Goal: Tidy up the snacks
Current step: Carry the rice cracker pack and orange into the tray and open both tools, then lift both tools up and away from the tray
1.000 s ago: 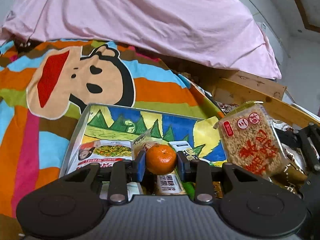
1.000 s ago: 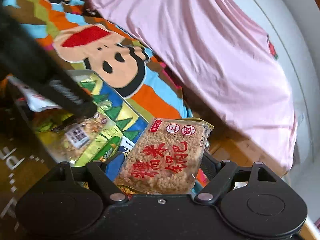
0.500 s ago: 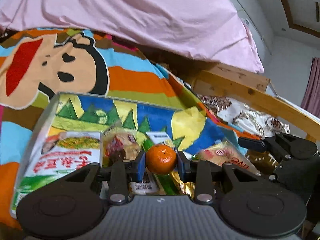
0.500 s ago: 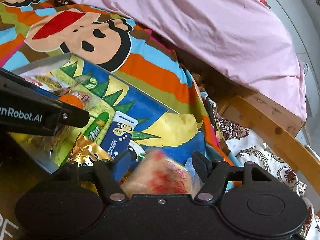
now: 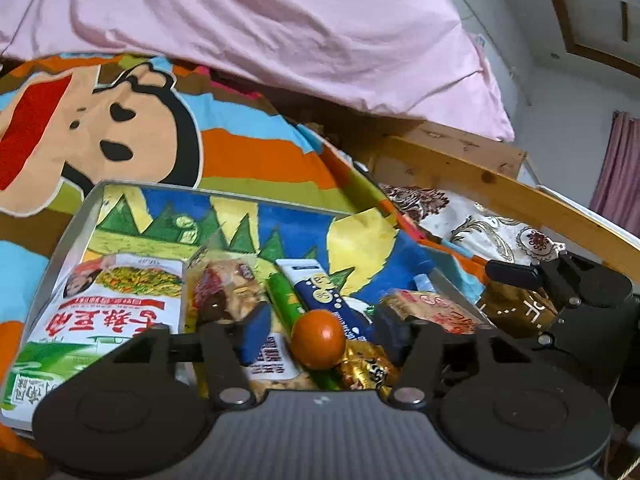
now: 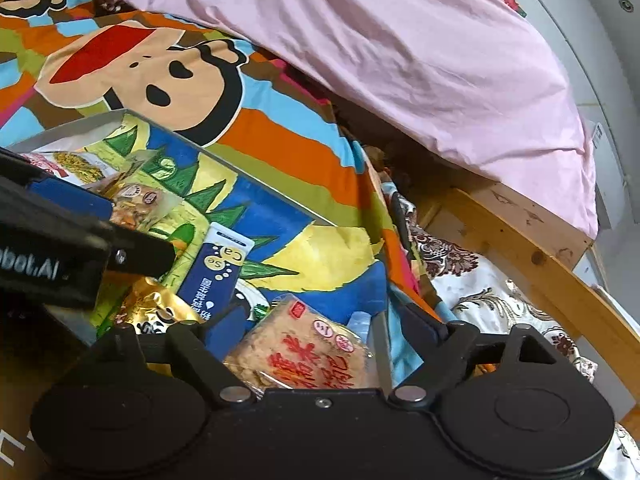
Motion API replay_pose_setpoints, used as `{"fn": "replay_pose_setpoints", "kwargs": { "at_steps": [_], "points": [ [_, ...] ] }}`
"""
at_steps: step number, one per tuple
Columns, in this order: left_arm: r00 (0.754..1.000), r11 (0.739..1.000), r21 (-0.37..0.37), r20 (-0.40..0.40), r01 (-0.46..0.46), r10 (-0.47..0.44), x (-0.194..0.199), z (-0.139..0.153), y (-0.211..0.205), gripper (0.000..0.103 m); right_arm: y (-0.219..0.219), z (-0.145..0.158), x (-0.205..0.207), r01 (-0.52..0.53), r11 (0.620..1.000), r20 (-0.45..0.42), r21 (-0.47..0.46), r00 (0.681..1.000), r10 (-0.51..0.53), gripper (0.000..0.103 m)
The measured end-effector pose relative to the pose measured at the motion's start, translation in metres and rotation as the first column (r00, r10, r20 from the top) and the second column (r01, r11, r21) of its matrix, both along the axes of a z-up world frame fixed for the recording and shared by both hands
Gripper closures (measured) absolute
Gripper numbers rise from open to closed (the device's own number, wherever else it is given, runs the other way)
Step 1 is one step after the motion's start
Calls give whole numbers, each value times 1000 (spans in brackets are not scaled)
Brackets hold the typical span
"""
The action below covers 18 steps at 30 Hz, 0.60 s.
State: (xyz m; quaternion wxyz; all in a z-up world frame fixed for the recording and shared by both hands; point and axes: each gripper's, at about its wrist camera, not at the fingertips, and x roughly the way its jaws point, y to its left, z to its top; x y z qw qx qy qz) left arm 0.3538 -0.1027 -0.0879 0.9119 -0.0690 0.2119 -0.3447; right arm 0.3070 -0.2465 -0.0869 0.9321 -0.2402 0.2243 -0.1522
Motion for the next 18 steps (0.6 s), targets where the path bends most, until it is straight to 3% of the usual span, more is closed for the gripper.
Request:
{"fn": "replay_pose_setpoints", "kwargs": {
  "at_steps": [4,14,18],
  "points": [
    [1000,1000,6,20,-5,5,-4,0,-1,34,-4,4,-3,23,1000,6,2,1000,-23,13],
    [989,989,-50,28,-142,143,-19,22,15,4,-13,30,-21,77,993,72,90,994,-84,4],
    [981,980,-35,17,-194,194,-27,33,21,3,-11,48,-37,55,990,119,127,990,-71,1]
  ]
}}
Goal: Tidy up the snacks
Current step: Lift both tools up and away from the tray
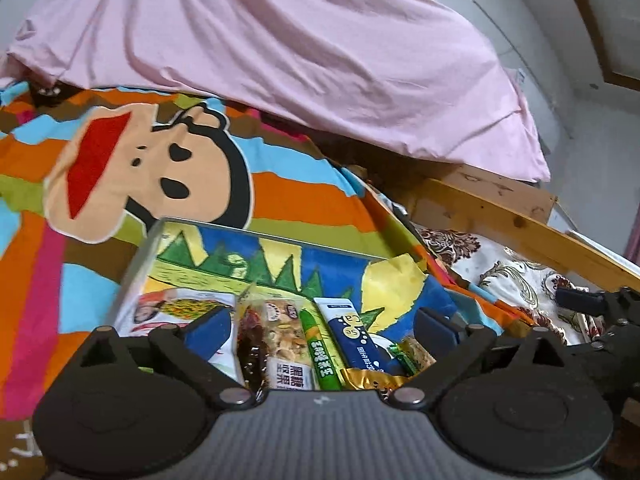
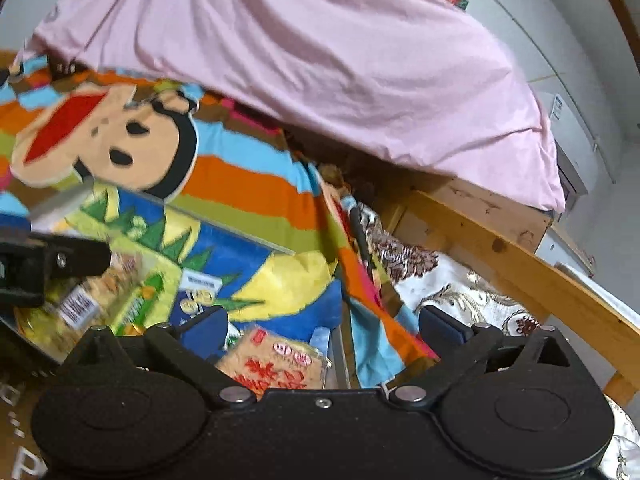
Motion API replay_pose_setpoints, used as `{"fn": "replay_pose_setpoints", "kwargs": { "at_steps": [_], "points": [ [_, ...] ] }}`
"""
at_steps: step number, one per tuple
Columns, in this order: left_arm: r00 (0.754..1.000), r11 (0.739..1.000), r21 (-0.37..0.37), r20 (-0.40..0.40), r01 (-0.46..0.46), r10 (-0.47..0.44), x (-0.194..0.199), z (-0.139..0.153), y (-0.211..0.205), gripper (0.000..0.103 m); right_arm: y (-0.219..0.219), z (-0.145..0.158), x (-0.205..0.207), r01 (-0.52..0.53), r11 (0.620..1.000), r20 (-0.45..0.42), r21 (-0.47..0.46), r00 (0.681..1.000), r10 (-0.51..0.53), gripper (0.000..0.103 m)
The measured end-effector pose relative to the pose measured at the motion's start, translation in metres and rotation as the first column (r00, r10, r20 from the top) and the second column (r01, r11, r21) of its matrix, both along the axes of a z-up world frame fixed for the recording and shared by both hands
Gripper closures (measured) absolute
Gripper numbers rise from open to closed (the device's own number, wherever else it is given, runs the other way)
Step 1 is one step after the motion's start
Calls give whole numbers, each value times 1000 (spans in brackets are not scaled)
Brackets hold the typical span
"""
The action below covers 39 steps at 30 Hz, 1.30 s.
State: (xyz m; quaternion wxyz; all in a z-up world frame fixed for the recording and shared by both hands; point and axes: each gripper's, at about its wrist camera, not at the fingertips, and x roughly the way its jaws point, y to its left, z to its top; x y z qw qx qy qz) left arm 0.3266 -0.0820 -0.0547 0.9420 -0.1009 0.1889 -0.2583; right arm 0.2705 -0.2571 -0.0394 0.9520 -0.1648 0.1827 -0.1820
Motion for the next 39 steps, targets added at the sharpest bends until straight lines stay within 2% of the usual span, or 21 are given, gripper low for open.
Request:
{"fn": "replay_pose_setpoints", "kwargs": {
  "at_steps": [13,19,22,29,39],
  "points": [
    [992,989,79,29,-126,124,-65,58,21,1,-8,61,-73,-40,985,158,171,987,13,1],
    [985,979,115,48,-169,165,-109,76,34,1,-6,77,-114,-76,973,193,219,981,33,1],
    [982,976,107,45,-189,185,-129,84,40,1,-2,81,-133,-94,969,203,227,978,48,1],
    [979,969,142,51,-204,199,-165,90,45,1,7,85,-175,-128,962,210,242,975,77,1],
    [974,958,177,25,-227,226,-206,84,63,1,20,82,-216,-153,956,177,249,978,111,1]
  ]
}}
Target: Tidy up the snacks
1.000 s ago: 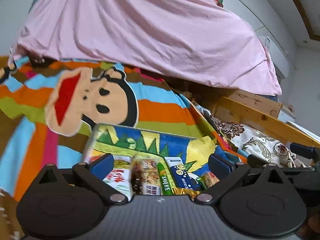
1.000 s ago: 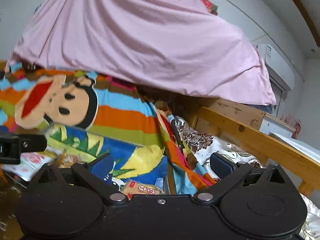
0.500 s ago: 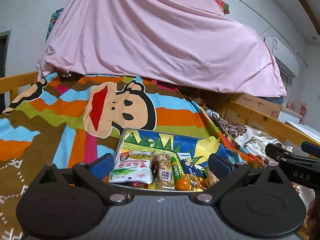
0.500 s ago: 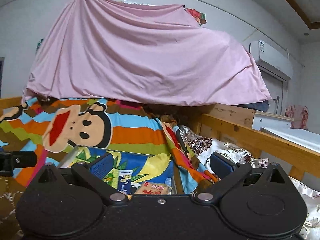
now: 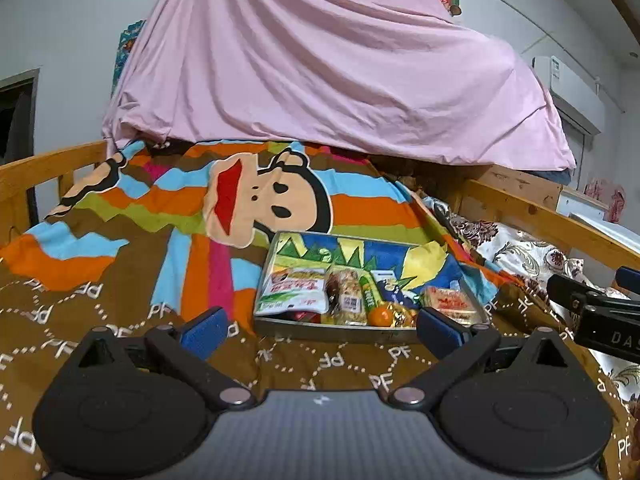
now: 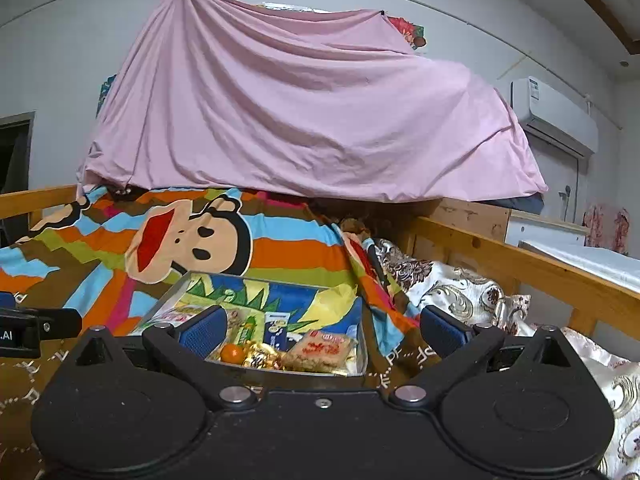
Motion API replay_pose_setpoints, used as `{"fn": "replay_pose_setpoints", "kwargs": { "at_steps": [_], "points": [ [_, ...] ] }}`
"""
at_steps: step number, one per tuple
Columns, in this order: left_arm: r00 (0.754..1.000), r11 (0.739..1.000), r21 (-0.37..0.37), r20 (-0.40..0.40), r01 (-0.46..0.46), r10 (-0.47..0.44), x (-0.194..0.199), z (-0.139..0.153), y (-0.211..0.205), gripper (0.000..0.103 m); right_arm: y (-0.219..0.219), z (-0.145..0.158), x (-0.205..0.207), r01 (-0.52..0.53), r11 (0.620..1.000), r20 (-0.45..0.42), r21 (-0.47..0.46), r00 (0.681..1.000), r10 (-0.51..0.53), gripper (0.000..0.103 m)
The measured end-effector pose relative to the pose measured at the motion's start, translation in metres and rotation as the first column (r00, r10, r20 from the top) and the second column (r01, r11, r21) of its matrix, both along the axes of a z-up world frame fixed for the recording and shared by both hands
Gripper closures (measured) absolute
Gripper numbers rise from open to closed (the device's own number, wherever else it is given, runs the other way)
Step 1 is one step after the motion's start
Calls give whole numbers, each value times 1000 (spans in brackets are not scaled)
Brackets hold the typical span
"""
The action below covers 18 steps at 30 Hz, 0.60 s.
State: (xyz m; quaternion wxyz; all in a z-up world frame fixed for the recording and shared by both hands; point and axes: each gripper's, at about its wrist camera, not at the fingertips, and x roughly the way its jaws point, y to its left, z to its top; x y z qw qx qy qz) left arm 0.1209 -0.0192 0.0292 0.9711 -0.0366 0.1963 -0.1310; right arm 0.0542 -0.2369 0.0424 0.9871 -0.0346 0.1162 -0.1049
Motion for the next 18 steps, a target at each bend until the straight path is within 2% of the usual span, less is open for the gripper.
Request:
{"fn": "replay_pose_setpoints", "kwargs": {
  "at_steps": [7,18],
  "points": [
    [1000,1000,13,-18,-17,17,-23,-3,10,1,8,-5,-21,-32,999,-41,10,999,32,1],
    [997,996,74,-68,-43,48,-45,-15,18,1,16,-20,-30,-64,997,-173,35,982,69,1]
  ]
}}
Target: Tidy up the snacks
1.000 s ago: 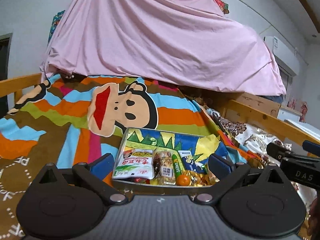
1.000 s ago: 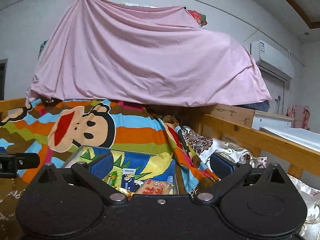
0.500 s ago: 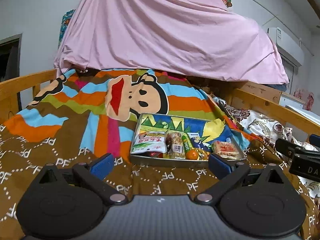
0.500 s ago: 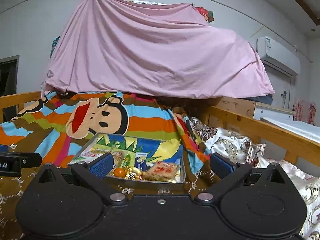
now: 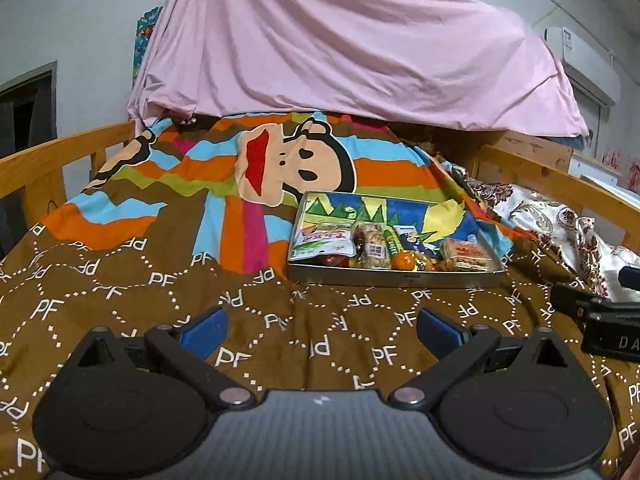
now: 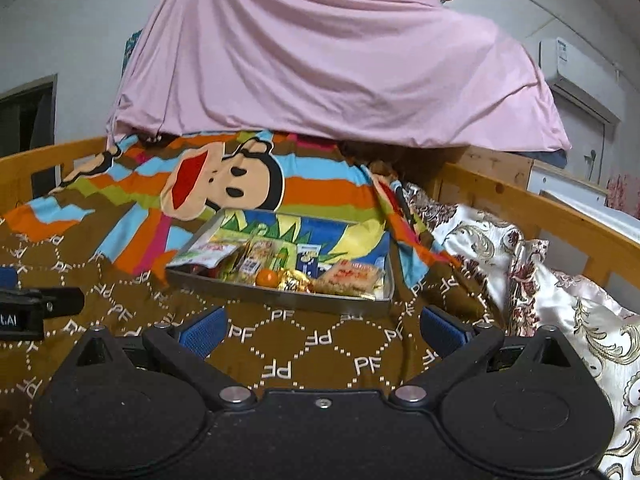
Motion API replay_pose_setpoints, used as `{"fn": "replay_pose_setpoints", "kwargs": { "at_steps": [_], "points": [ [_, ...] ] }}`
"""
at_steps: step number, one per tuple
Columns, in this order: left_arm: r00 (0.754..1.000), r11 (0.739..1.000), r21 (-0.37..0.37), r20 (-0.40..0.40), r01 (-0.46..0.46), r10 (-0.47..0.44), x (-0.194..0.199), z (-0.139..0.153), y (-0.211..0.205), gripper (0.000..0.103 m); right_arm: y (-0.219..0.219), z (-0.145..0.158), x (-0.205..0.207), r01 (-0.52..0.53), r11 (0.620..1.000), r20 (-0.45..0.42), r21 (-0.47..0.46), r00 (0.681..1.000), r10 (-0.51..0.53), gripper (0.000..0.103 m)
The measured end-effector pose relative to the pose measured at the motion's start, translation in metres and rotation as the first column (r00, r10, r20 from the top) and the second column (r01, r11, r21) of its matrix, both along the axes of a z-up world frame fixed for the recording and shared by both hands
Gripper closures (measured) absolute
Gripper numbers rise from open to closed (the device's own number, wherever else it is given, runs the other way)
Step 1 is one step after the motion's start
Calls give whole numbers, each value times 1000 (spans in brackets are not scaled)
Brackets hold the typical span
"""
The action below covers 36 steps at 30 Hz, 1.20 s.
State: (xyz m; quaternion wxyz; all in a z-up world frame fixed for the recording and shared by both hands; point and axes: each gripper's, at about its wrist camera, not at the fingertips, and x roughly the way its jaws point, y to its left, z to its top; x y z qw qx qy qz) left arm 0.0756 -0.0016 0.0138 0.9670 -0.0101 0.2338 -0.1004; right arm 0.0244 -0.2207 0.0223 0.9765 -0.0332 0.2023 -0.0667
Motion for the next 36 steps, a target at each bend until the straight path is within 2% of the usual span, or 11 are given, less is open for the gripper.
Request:
{"fn": "replay_pose_setpoints", "kwargs": {
  "at_steps": [13,36],
  "points": [
    [1000,999,32,-9,1,-1,0,-5,-3,1,1,-8,4,-2,1000,-45,4,999,2,1],
    [1000,1000,27,-25,1,0,2,-7,0,1,1,-13,7,-3,1000,-69,-2,998,2,1]
  ]
}}
